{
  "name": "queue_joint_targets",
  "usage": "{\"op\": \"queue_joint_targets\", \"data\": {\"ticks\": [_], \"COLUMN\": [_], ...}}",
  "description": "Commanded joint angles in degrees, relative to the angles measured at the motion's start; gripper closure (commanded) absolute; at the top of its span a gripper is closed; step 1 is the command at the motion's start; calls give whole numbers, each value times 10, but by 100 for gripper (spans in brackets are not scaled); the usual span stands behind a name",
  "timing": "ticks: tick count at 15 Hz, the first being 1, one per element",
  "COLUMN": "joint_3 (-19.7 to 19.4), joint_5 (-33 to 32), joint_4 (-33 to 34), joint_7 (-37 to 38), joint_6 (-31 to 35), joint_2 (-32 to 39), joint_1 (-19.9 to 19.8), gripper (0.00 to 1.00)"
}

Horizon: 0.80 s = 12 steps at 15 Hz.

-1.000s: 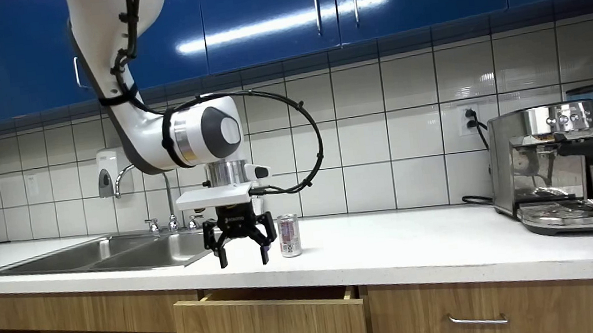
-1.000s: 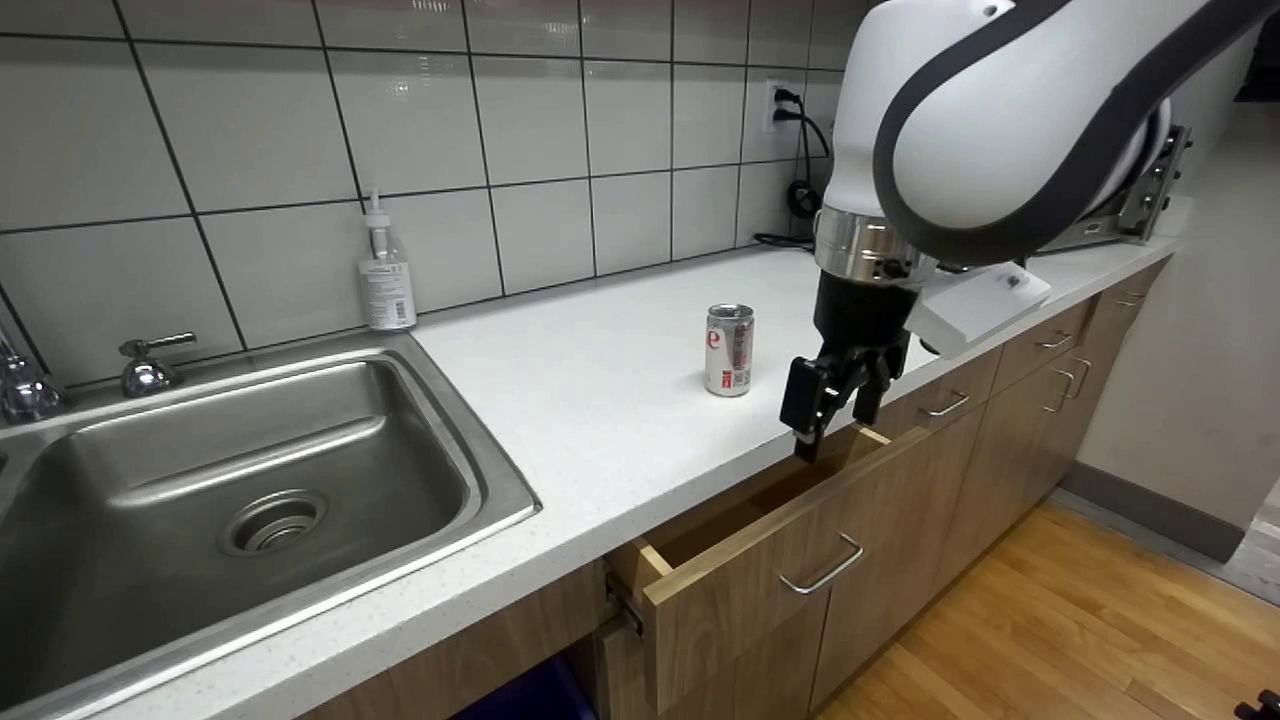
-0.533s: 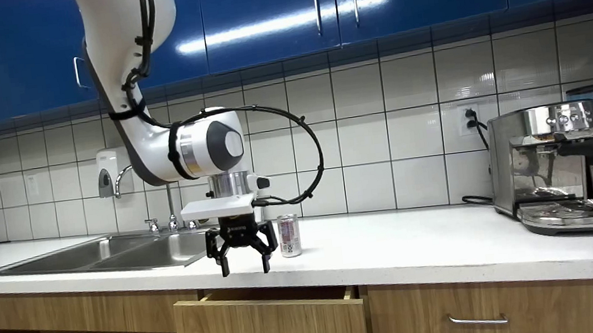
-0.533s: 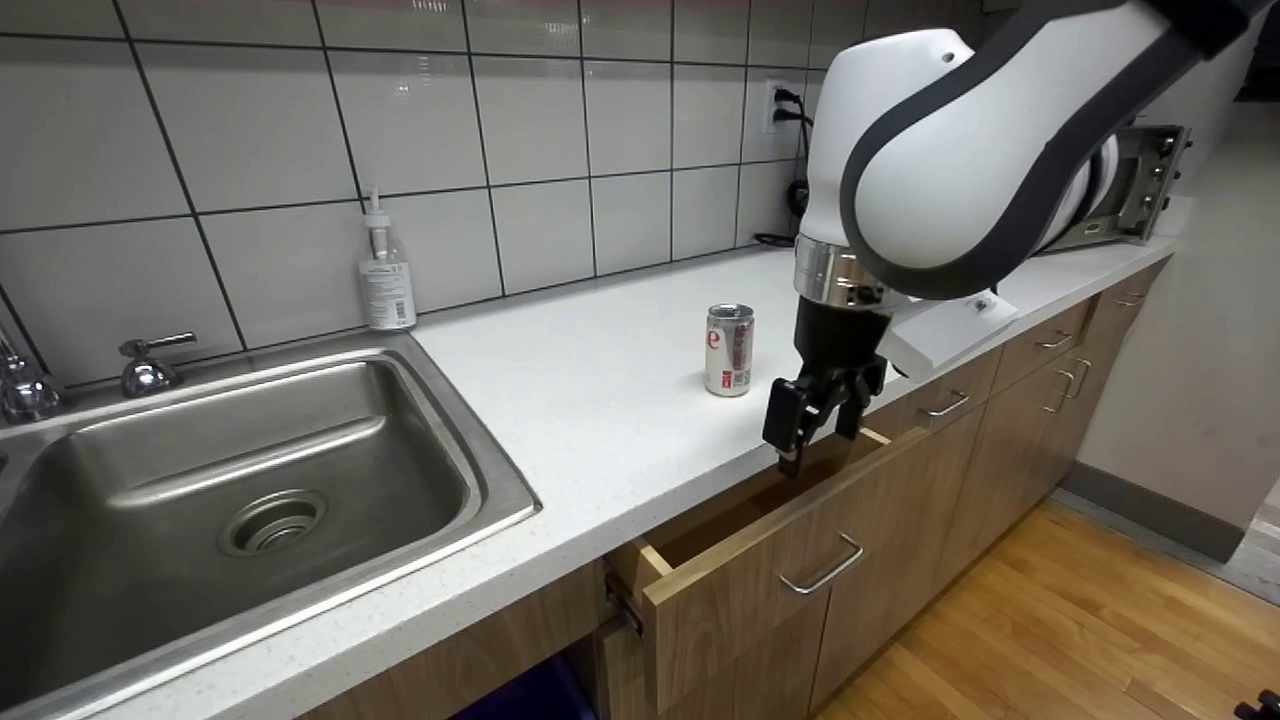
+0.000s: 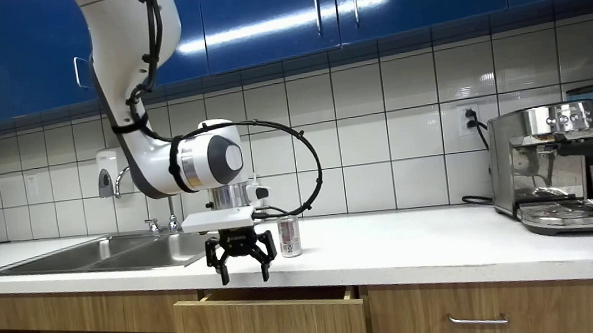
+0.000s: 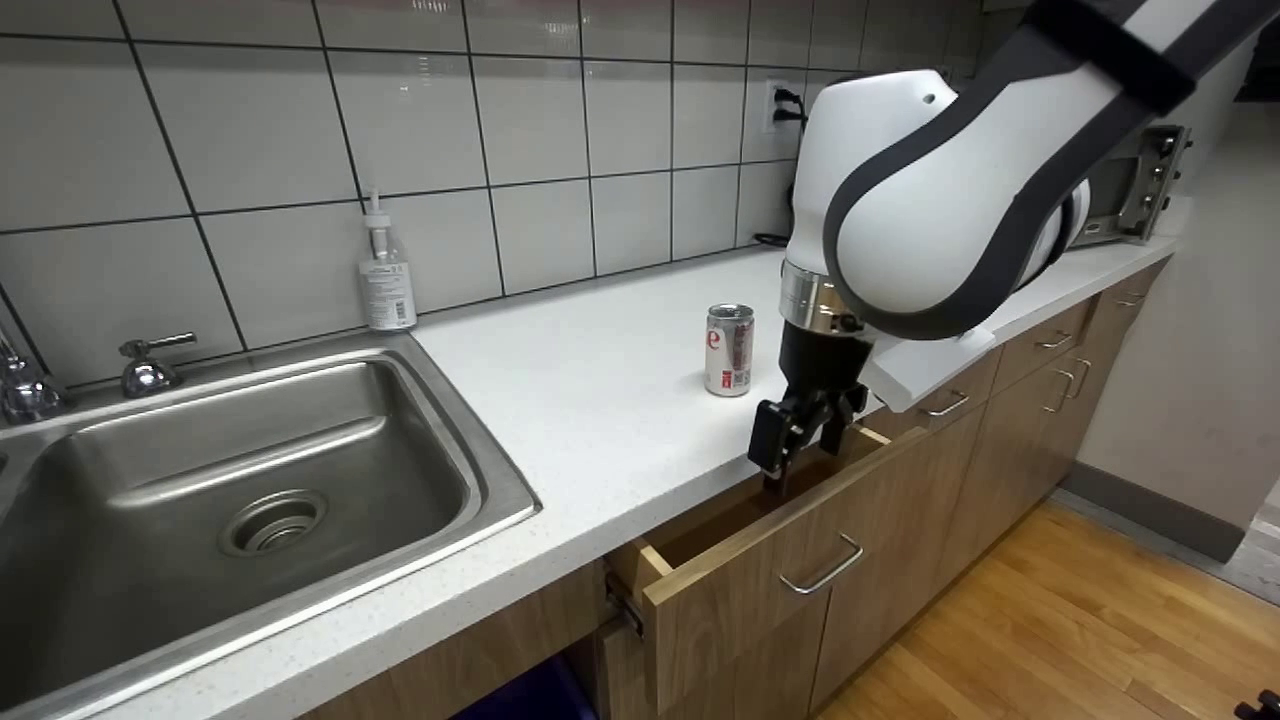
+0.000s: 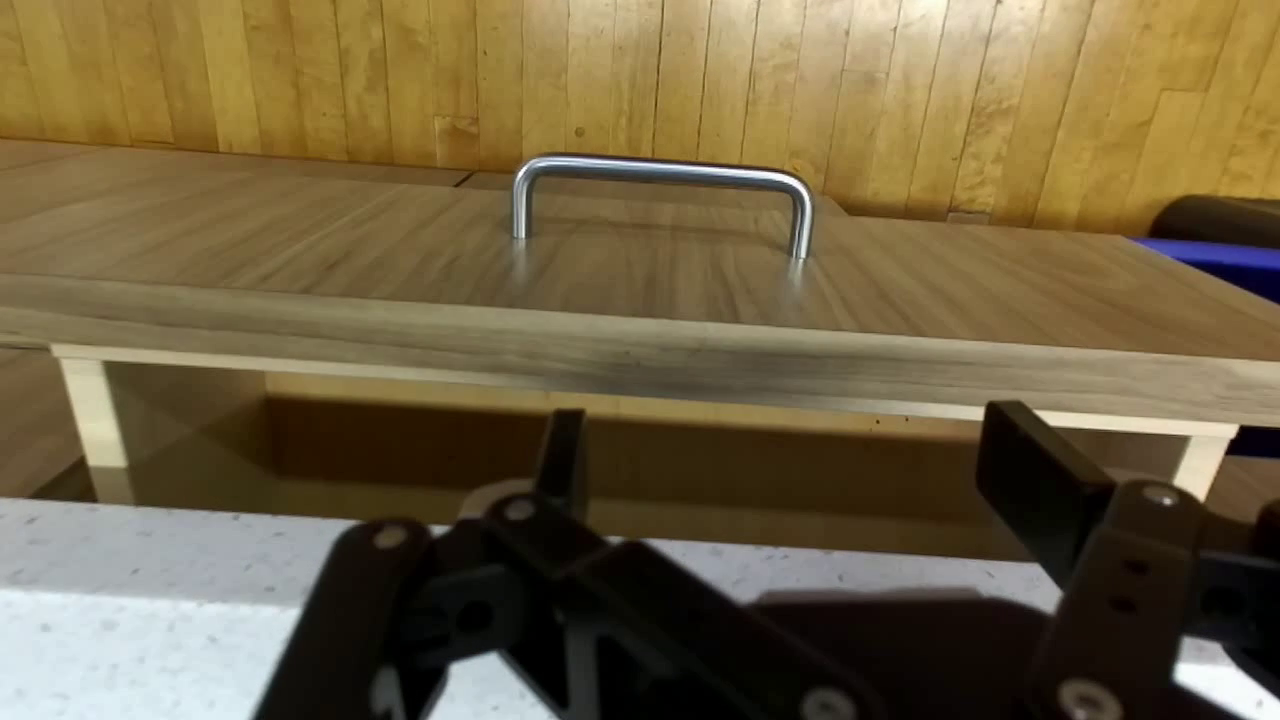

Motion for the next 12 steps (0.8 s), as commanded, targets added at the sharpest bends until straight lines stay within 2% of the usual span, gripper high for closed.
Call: {"op": "queue_joint_targets", "data": {"ticks": [1,12], "joint_3": [0,-2], "joint_5": [-7,-16], "joint_4": [18,66], "joint_7": [-8,-16], "joint_6": [13,22], "joint_2": [21,77], "joint_1": [-1,0], "gripper": [0,0]}}
